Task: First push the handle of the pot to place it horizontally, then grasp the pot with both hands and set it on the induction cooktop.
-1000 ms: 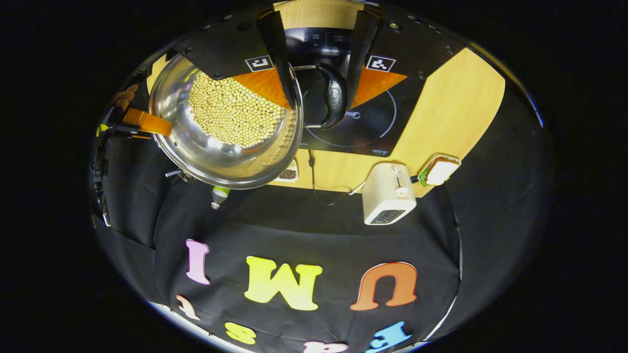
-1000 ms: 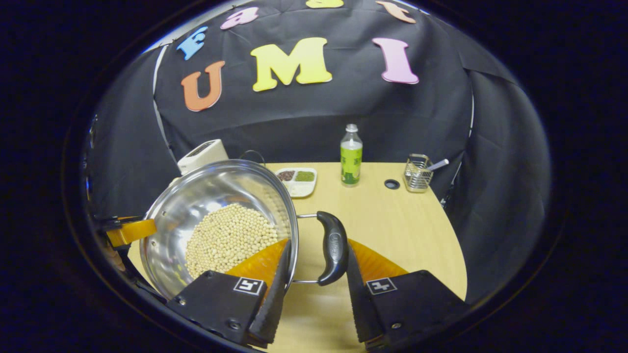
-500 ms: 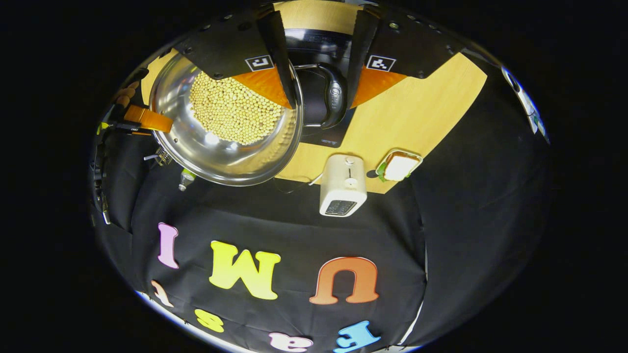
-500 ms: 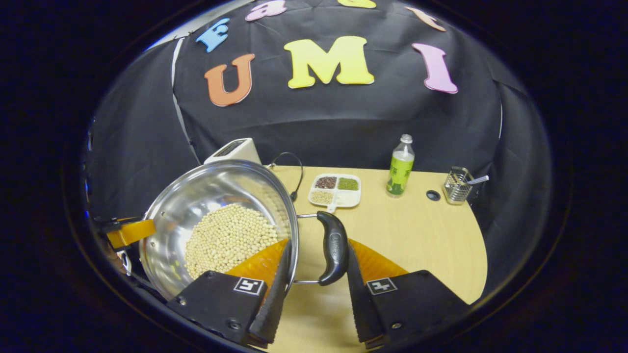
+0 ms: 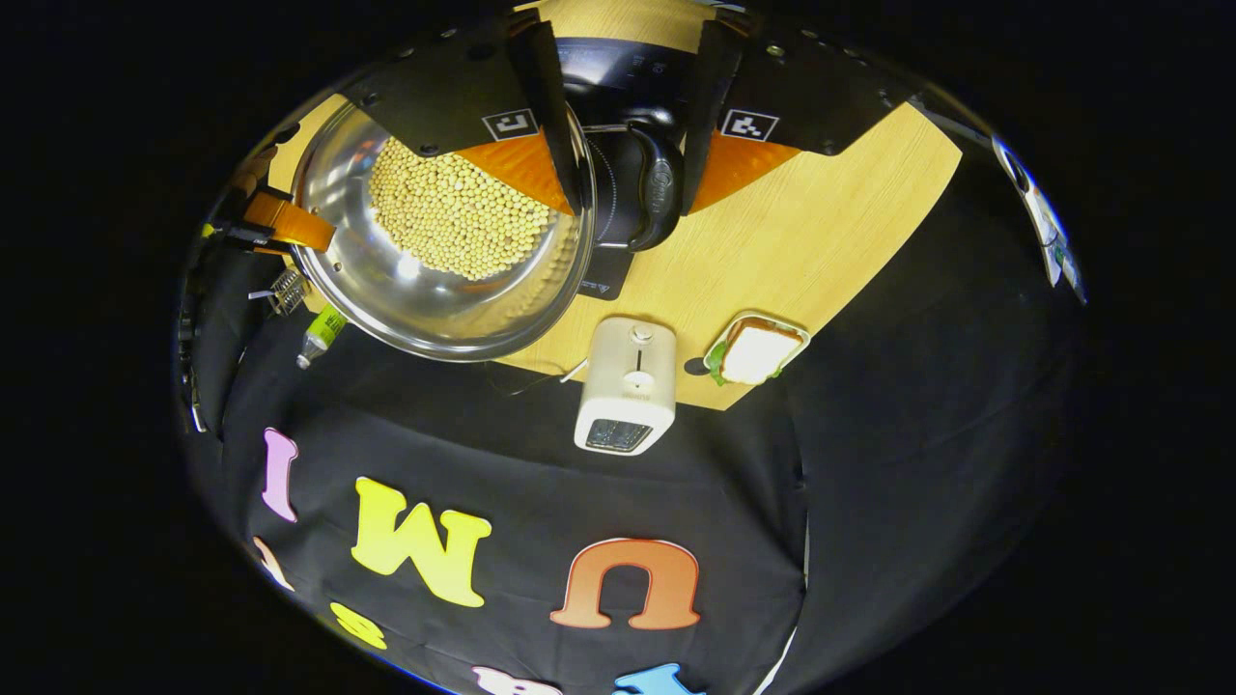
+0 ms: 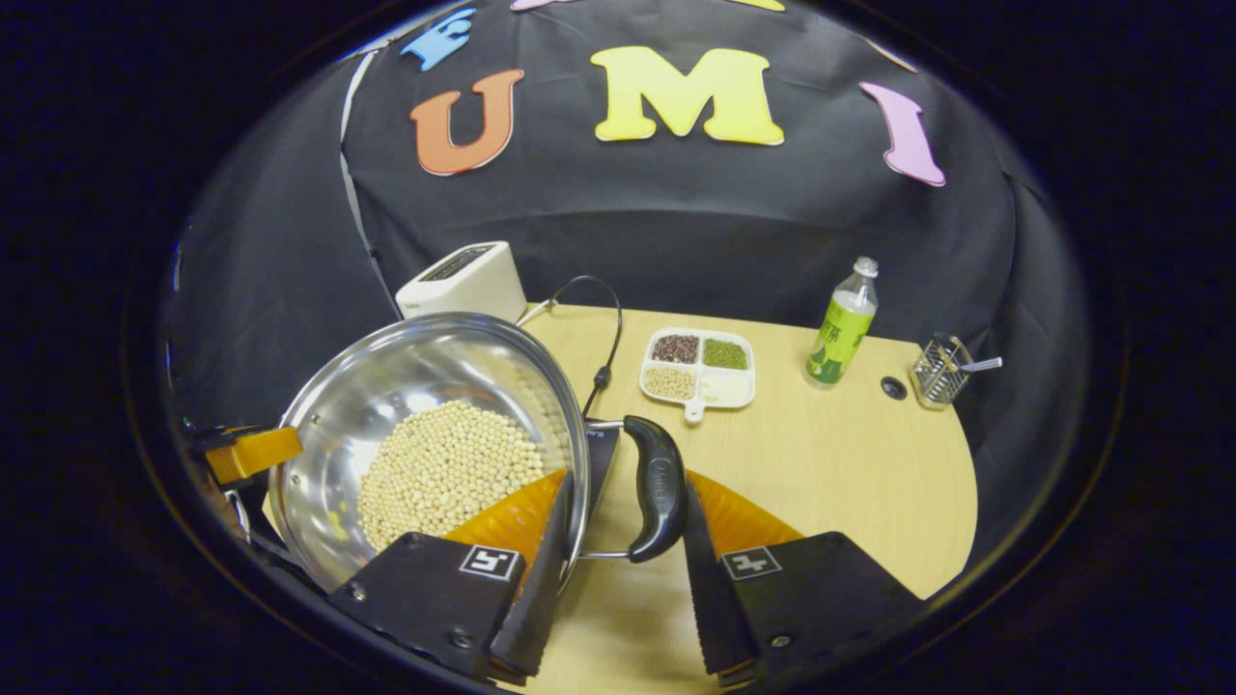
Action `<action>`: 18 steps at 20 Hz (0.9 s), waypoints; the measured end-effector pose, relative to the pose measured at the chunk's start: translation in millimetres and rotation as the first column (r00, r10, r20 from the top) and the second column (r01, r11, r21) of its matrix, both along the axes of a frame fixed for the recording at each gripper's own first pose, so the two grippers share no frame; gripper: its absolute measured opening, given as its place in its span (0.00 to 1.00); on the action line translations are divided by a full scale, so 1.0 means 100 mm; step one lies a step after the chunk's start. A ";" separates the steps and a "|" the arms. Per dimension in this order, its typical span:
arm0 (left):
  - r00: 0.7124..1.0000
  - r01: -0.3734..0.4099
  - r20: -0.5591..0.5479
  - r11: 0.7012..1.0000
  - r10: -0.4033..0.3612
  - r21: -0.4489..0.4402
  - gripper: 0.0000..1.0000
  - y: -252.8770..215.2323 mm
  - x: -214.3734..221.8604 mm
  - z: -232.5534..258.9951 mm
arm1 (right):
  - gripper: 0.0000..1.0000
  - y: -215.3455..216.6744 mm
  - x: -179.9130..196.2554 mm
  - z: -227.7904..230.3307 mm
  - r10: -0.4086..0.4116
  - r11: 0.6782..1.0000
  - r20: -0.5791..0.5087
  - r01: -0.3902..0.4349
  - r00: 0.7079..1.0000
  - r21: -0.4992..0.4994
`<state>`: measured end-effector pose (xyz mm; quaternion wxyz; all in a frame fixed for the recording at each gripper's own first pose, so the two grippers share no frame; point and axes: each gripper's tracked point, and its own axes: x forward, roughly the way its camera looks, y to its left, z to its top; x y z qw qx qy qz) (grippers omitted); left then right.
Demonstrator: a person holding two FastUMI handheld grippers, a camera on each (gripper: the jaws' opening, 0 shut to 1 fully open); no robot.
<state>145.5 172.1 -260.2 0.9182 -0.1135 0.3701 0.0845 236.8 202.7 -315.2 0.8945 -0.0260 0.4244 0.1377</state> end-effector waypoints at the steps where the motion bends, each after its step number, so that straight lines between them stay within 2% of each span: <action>1: 1.000 0.001 -0.009 1.000 -0.001 -0.003 0.53 0.03 0.03 -0.05 | 0.61 0.03 0.02 -0.06 -0.005 1.000 -0.009 0.005 1.000 0.000; 10: 0.997 0.011 -0.077 1.000 -0.012 -0.016 0.54 0.23 0.28 -0.56 | 0.62 0.22 0.06 -0.52 -0.049 0.998 -0.042 0.047 0.998 -0.045; 14: 0.999 0.016 -0.046 1.000 -0.017 -0.018 0.54 0.28 0.37 -0.62 | 0.62 0.26 0.05 -0.60 -0.085 0.995 -0.021 0.084 0.996 -0.046; 18: 0.999 0.018 -0.030 0.999 -0.019 -0.033 0.54 0.29 0.45 -0.64 | 0.62 0.29 0.13 -0.61 -0.079 0.996 0.007 0.079 0.997 -0.045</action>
